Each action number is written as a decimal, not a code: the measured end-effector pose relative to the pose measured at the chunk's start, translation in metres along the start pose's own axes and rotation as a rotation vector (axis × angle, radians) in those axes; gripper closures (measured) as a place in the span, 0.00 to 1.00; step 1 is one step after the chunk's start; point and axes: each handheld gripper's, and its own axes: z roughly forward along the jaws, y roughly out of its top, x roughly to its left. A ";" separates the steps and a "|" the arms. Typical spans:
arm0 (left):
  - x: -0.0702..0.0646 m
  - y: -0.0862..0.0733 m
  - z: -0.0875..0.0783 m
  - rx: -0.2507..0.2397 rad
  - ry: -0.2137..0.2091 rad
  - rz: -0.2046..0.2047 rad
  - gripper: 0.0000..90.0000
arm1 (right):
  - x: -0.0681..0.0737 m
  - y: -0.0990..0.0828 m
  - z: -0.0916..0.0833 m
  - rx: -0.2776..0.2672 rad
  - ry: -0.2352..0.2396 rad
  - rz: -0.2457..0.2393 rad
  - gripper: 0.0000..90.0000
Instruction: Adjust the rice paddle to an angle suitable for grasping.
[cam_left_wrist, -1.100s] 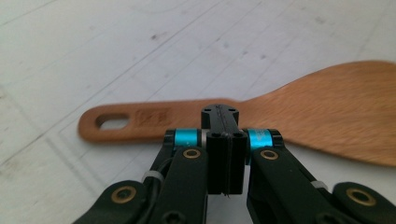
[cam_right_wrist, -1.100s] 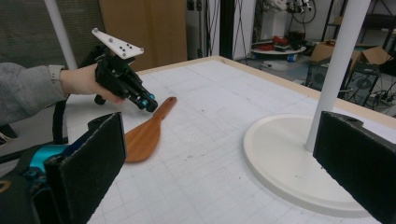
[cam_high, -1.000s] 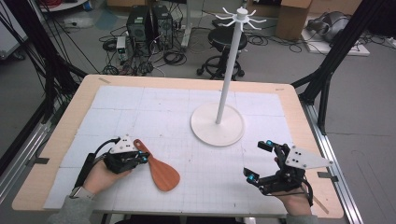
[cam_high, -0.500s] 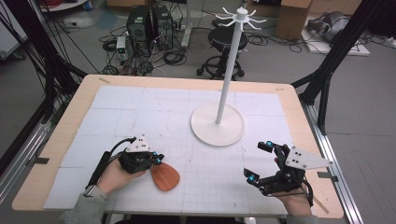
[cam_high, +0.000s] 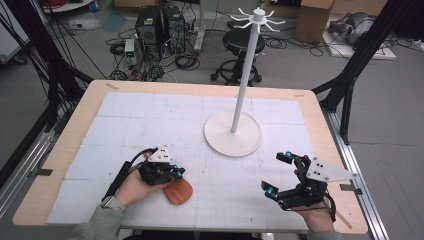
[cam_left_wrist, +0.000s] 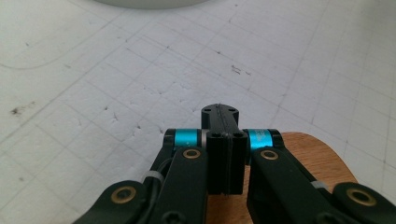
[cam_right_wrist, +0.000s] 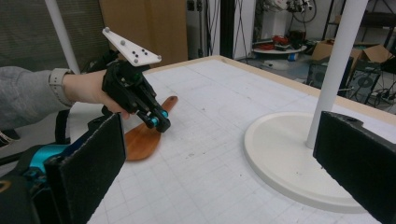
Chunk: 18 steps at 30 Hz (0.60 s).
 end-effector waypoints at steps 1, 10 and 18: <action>0.000 0.000 0.001 0.007 -0.001 0.004 0.99 | 0.000 0.000 -0.002 0.000 -0.004 0.001 0.02; -0.004 0.002 0.009 0.015 -0.016 0.019 0.99 | 0.001 -0.002 -0.008 -0.004 -0.017 0.012 0.02; -0.006 0.001 0.012 0.029 -0.002 0.022 0.99 | 0.002 -0.002 -0.008 -0.005 -0.017 0.015 0.02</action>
